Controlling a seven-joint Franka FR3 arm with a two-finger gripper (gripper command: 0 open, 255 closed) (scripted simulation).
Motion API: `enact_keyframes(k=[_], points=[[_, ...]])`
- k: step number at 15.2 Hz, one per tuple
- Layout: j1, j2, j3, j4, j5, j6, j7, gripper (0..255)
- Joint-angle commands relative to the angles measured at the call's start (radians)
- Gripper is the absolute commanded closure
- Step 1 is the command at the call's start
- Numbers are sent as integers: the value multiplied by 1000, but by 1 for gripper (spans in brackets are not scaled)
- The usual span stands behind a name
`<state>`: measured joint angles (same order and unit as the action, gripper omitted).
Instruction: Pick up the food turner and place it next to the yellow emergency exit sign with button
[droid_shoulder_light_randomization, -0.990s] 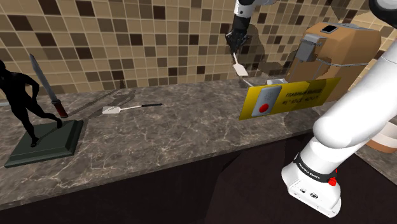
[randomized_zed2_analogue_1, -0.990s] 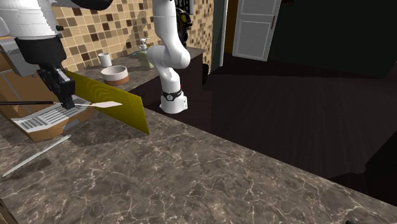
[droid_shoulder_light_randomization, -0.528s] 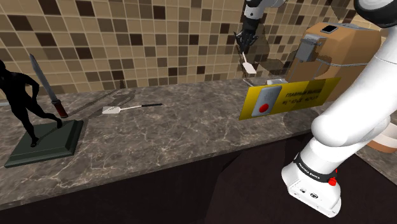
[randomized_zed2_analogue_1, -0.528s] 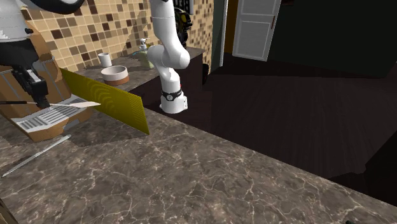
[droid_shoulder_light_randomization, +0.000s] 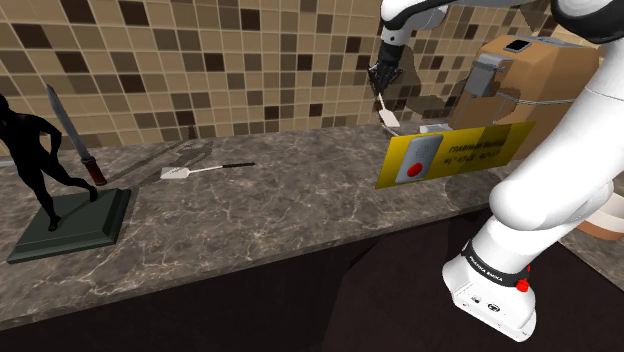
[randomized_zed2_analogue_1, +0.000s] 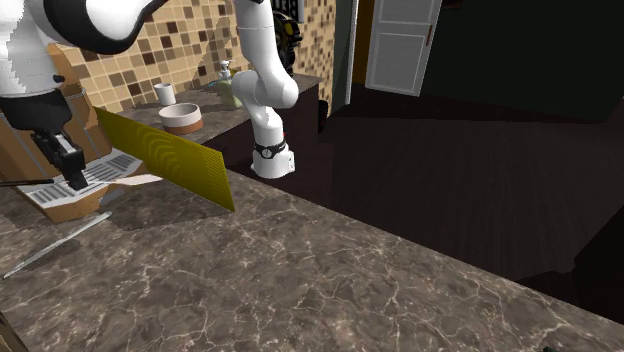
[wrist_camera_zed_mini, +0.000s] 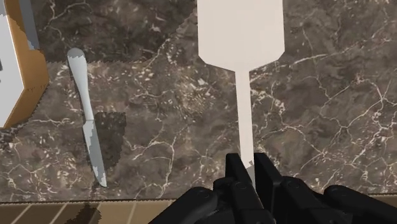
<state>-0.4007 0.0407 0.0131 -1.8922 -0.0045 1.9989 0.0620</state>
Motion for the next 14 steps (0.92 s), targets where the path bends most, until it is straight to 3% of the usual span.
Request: enact_keyframes(k=[1,14], points=[[1,6,1,-18,0,24,2,255],[1,59,1,-131,-2,190,3,255]])
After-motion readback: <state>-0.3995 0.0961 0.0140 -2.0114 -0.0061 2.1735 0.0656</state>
